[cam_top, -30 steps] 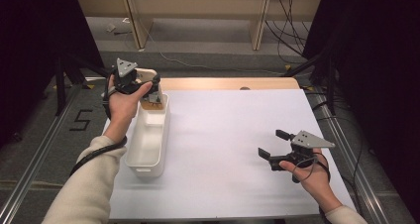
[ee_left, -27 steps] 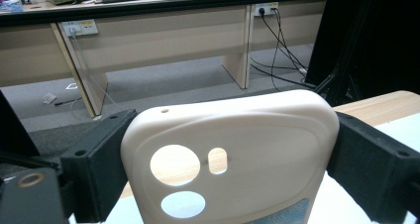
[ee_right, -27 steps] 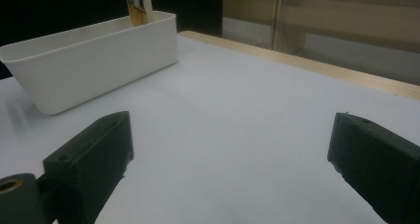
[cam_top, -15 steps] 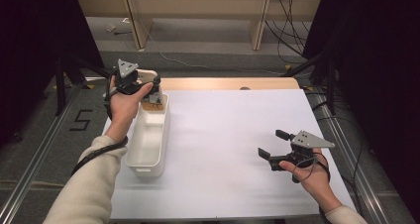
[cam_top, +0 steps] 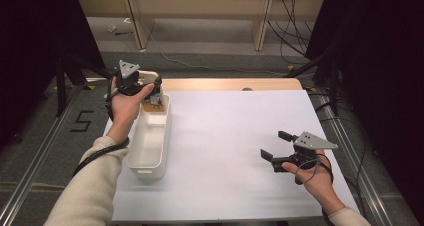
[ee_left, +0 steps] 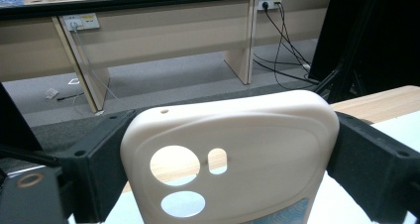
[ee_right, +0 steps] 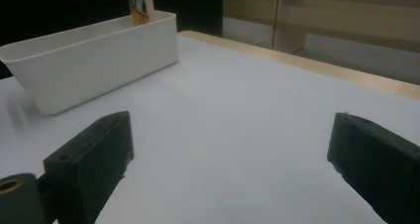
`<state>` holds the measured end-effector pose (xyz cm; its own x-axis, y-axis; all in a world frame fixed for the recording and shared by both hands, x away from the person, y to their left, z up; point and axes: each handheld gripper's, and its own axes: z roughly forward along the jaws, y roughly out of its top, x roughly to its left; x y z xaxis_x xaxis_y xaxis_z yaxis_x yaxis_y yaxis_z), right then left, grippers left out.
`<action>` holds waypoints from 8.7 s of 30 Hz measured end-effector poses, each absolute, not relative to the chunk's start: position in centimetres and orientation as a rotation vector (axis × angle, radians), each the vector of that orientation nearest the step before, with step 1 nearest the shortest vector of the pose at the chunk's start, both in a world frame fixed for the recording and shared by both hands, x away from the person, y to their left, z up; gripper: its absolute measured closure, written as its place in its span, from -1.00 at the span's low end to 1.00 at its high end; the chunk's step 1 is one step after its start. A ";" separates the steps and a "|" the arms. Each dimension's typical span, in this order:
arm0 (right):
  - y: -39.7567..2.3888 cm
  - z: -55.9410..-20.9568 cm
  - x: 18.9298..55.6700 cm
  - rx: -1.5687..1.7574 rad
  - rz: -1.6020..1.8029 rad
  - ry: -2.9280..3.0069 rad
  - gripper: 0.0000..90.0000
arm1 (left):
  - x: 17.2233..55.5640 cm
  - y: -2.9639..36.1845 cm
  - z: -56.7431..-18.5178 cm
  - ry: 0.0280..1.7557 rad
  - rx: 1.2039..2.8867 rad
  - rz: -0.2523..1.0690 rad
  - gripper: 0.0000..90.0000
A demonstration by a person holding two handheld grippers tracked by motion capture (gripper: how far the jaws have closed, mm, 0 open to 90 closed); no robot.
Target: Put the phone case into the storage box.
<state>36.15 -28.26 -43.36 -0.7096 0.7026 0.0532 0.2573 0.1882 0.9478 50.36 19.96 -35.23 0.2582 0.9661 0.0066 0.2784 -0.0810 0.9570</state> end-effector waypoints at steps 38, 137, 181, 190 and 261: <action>-28.3 -43.4 36.2 0.901 1.535 2.078 -0.88 | 51.0 19.6 -36.2 1.211 1.592 0.880 -0.78; -28.3 -43.3 36.2 0.900 1.536 2.080 -0.87 | 52.0 19.2 -39.6 1.312 1.690 0.809 -0.79; -28.4 -43.4 36.3 0.908 1.539 2.079 -0.87 | 54.2 18.3 -39.8 1.355 1.701 0.830 -0.82; -28.4 -43.4 36.3 0.909 1.540 2.080 -0.87 | 54.5 18.2 -39.9 1.361 1.706 0.832 -0.82; -28.5 -43.4 36.4 0.903 1.527 2.078 -0.87 | 50.0 18.2 -35.4 1.229 1.665 0.826 -0.92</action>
<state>36.38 -28.45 -43.39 -0.7077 0.7046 0.0515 0.2598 0.1918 0.9464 50.04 18.18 -35.35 0.2883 0.9575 0.0099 0.3708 -0.1212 0.9207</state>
